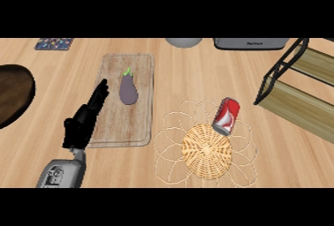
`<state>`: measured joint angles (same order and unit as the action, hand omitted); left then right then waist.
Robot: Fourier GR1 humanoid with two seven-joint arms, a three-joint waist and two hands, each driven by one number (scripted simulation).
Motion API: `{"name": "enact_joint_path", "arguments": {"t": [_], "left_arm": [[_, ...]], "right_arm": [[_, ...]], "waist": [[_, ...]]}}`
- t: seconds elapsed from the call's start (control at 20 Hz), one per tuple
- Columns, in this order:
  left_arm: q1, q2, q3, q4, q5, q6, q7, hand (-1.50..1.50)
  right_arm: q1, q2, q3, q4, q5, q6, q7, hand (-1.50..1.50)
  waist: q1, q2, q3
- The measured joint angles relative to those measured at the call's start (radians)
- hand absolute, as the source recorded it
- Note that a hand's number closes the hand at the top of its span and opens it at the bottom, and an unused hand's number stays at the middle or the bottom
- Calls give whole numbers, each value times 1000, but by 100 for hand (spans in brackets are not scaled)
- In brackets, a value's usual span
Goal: Pick the cupcake from the placemat and place it in the tiered shelf
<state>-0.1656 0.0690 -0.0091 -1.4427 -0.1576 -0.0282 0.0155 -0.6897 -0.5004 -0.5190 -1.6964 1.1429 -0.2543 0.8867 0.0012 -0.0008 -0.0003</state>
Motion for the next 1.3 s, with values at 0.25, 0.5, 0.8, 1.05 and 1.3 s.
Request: {"name": "enact_joint_path", "arguments": {"t": [0.25, 0.5, 0.8, 1.05, 1.3], "left_arm": [[-1, 5, 8, 5, 7, -7, 0, 0], [11, -10, -1, -9, 0, 7, 6, 0], [16, 2, 17, -2, -1, 15, 4, 0], [29, 9, 28, -20, 3, 19, 18, 0], [57, 11, 37, -42, 8, 24, 23, 0]], "right_arm": [[-62, -23, -46, -76, -19, -37, 40, -150], [-77, -89, -135, -216, -27, 41, 124, -150], [-24, -135, -308, -379, -121, 246, 193, -150], [68, -141, -479, -509, -264, 433, 190, -150], [155, -135, -671, -589, -443, 580, 149, -150]], "waist": [[-2, -1, 0], [-13, -6, 0], [-41, -14, -1], [-66, -23, 1], [-90, -31, 1]]}}
